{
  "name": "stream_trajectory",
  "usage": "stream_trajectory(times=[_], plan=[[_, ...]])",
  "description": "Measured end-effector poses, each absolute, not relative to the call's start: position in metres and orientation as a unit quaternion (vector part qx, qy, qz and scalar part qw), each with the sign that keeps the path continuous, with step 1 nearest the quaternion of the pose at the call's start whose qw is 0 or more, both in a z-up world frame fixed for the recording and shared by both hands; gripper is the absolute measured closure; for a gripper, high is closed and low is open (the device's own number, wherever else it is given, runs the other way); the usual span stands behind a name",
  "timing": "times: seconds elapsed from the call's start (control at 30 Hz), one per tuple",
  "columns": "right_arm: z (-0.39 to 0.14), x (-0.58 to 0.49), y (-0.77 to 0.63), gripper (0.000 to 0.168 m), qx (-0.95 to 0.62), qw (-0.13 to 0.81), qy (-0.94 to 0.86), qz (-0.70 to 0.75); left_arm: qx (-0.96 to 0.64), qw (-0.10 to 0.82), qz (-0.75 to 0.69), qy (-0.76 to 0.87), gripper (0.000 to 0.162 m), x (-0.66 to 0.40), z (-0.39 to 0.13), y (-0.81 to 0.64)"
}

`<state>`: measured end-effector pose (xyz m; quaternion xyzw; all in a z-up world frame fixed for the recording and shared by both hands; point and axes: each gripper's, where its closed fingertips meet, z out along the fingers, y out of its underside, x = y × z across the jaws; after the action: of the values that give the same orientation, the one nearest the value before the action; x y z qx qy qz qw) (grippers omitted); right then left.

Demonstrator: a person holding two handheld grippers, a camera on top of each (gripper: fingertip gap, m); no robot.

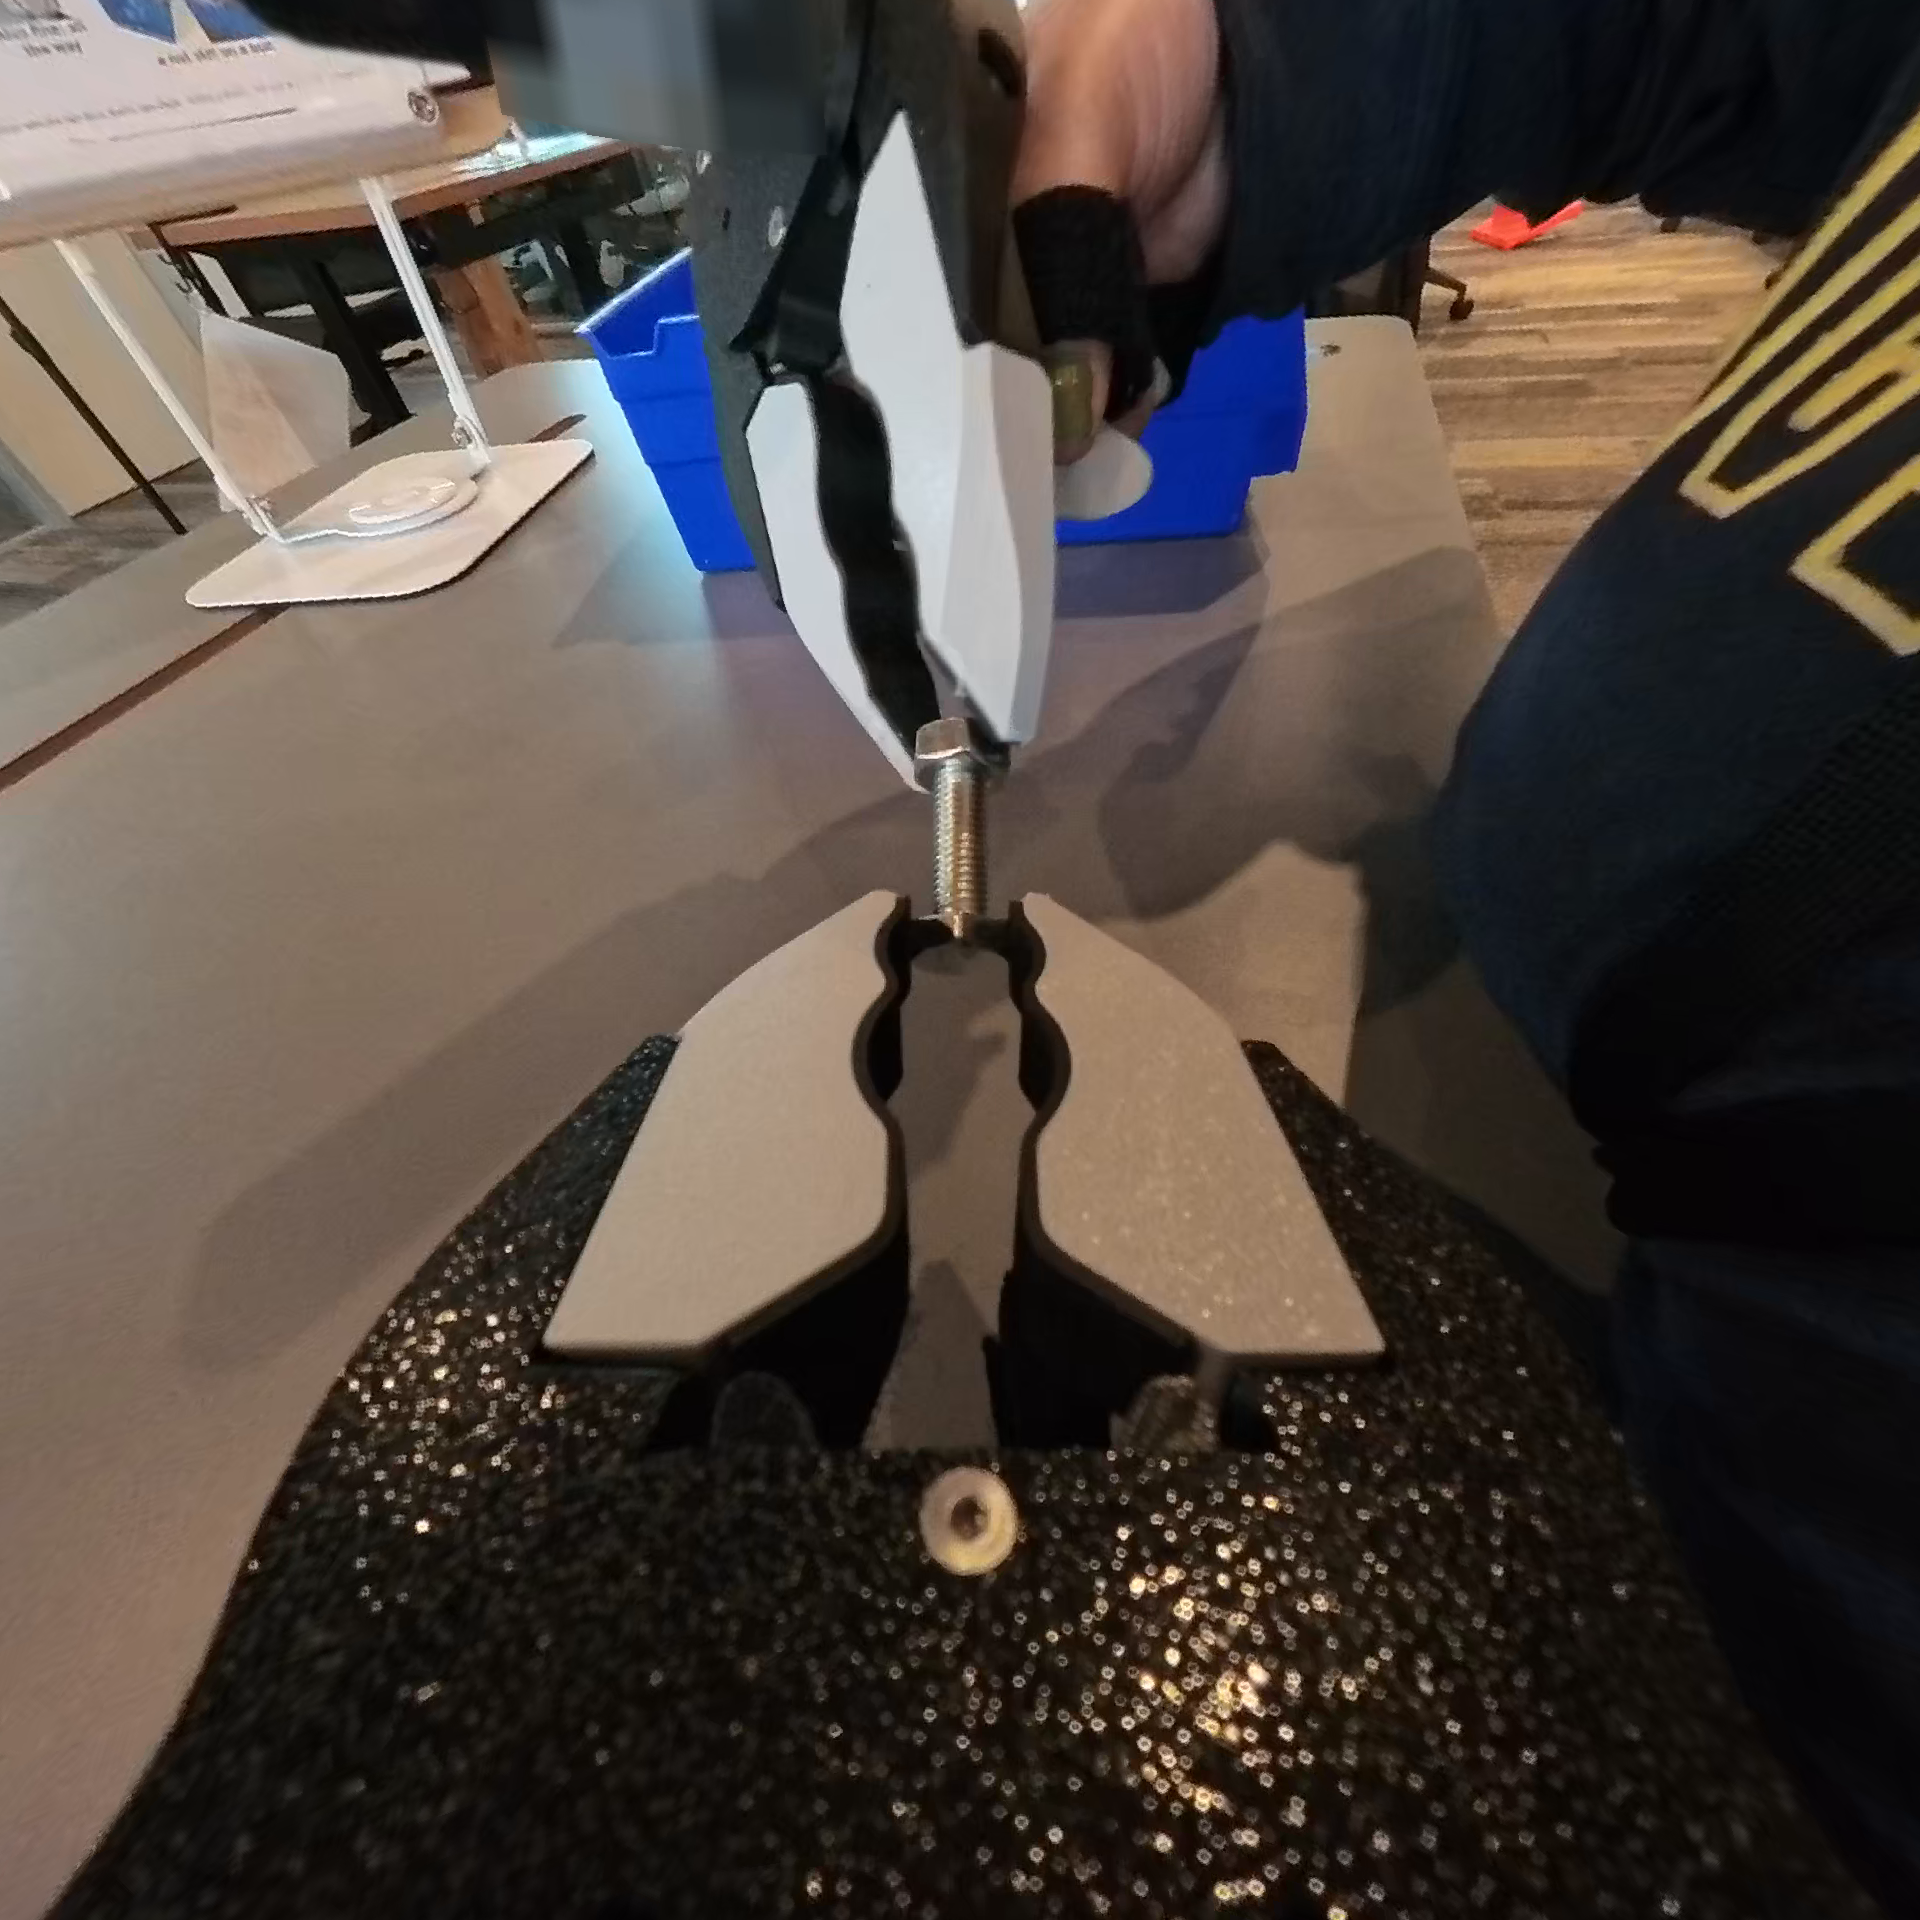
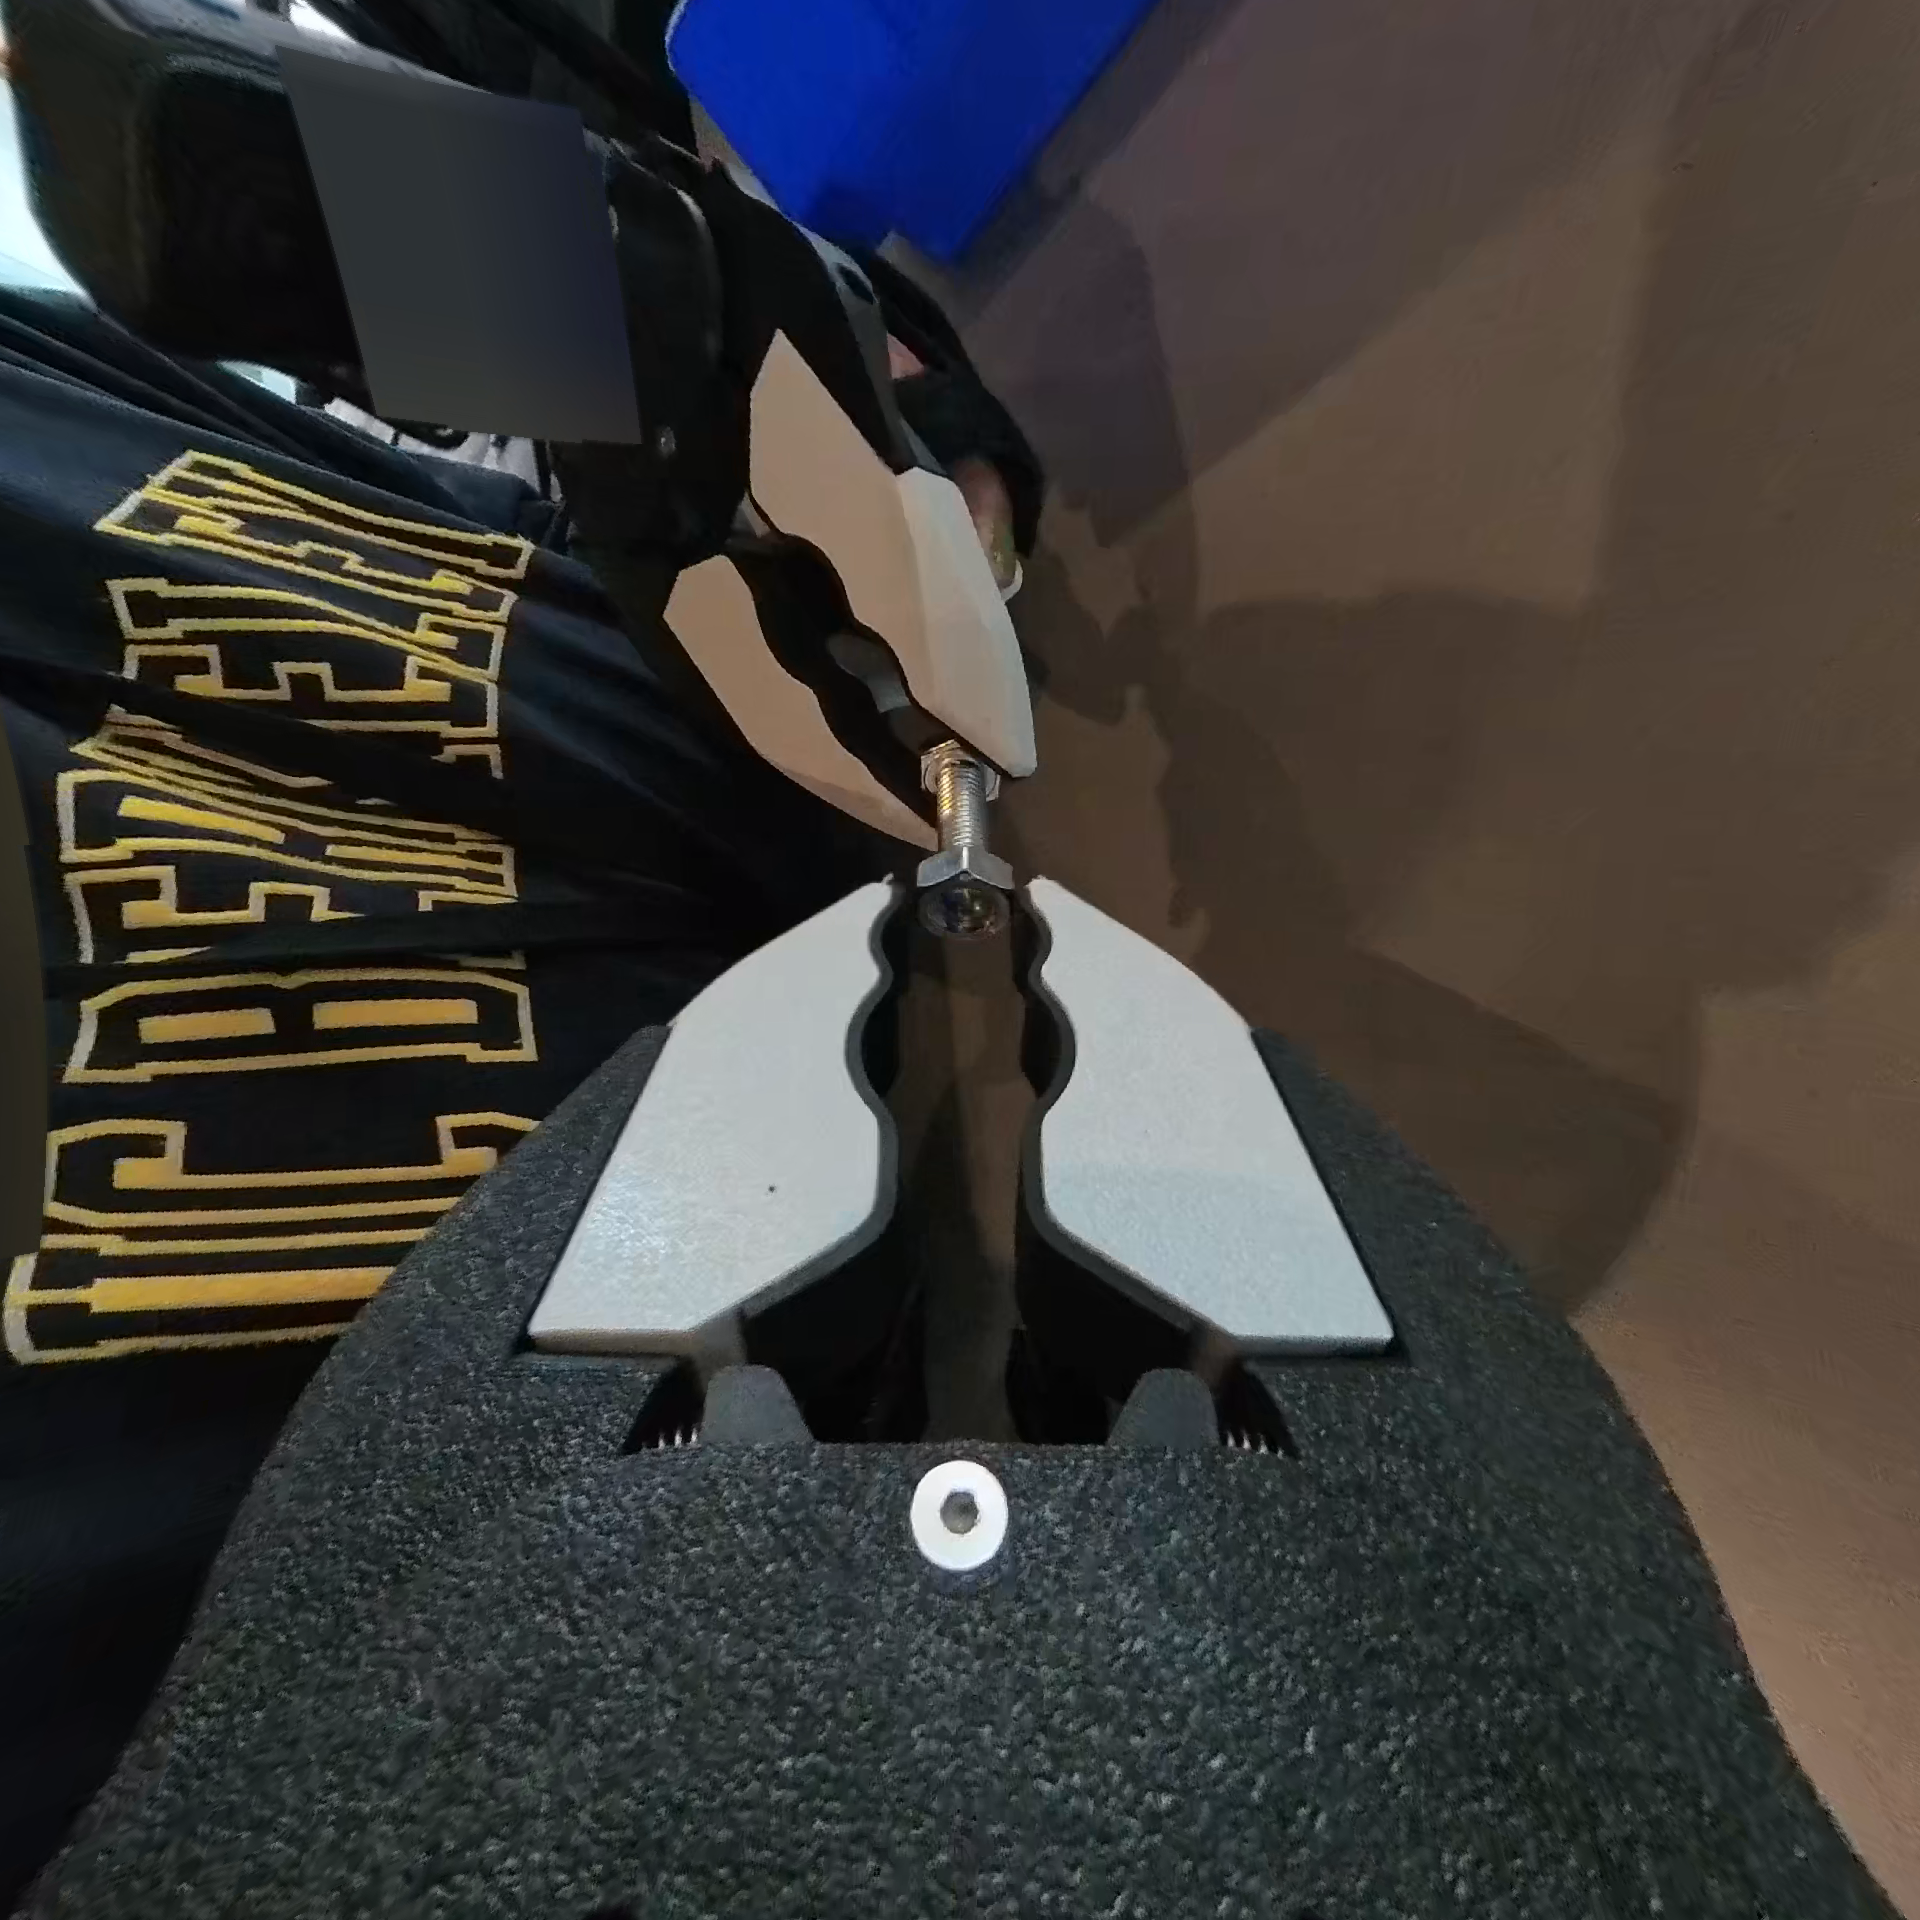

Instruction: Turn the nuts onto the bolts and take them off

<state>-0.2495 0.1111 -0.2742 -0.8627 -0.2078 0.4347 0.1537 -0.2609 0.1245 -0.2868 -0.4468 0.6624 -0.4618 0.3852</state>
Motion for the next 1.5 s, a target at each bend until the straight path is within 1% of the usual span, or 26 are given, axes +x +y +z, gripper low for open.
stream_trajectory(times=[0.03, 0.17, 0.23, 0.3, 0.4, 0.5, 0.6, 0.77, 0.9, 0.97, 1.03, 1.2, 1.37, 1.5], plan=[[-0.273, -0.25, 0.112, 0.146, -0.862, 0.158, -0.207, 0.435, -0.449, 0.386, -0.463, 0.66, 0.145, -0.261, -0.286, 0.125], [-0.27, -0.248, 0.113, 0.14, -0.862, 0.184, -0.232, 0.412, -0.463, 0.382, -0.478, 0.641, 0.145, -0.261, -0.284, 0.131], [-0.264, -0.246, 0.117, 0.138, -0.85, 0.229, -0.269, 0.392, -0.473, 0.375, -0.498, 0.623, 0.145, -0.262, -0.28, 0.134], [-0.252, -0.246, 0.123, 0.137, -0.825, 0.299, -0.323, 0.355, -0.476, 0.366, -0.522, 0.606, 0.145, -0.263, -0.276, 0.135], [-0.24, -0.248, 0.124, 0.138, -0.755, 0.396, -0.47, 0.229, -0.473, 0.349, -0.554, 0.59, 0.145, -0.264, -0.27, 0.134], [-0.24, -0.251, 0.125, 0.137, -0.668, 0.444, -0.591, 0.08, -0.461, 0.333, -0.582, 0.581, 0.145, -0.266, -0.265, 0.129], [-0.24, -0.254, 0.123, 0.137, -0.624, 0.454, -0.634, 0.045, -0.449, 0.315, -0.604, 0.578, 0.145, -0.268, -0.262, 0.125], [-0.248, -0.252, 0.12, 0.137, -0.554, 0.435, -0.709, -0.021, -0.437, 0.289, -0.63, 0.573, 0.145, -0.27, -0.259, 0.12], [-0.246, -0.254, 0.12, 0.142, -0.52, 0.439, -0.731, -0.055, -0.434, 0.281, -0.632, 0.577, 0.145, -0.27, -0.26, 0.117], [-0.247, -0.256, 0.118, 0.144, -0.518, 0.437, -0.734, -0.05, -0.432, 0.277, -0.634, 0.578, 0.145, -0.27, -0.26, 0.116], [-0.247, -0.259, 0.117, 0.151, -0.519, 0.441, -0.731, -0.041, -0.43, 0.274, -0.636, 0.579, 0.145, -0.271, -0.26, 0.115], [-0.249, -0.258, 0.116, 0.151, -0.588, 0.432, -0.683, 0.021, -0.43, 0.289, -0.626, 0.582, 0.145, -0.271, -0.259, 0.116], [-0.256, -0.257, 0.114, 0.151, -0.737, 0.362, -0.54, 0.187, -0.428, 0.352, -0.564, 0.612, 0.145, -0.268, -0.264, 0.12], [-0.254, -0.258, 0.117, 0.151, -0.819, 0.297, -0.373, 0.319, -0.425, 0.401, -0.53, 0.614, 0.145, -0.268, -0.262, 0.126]])
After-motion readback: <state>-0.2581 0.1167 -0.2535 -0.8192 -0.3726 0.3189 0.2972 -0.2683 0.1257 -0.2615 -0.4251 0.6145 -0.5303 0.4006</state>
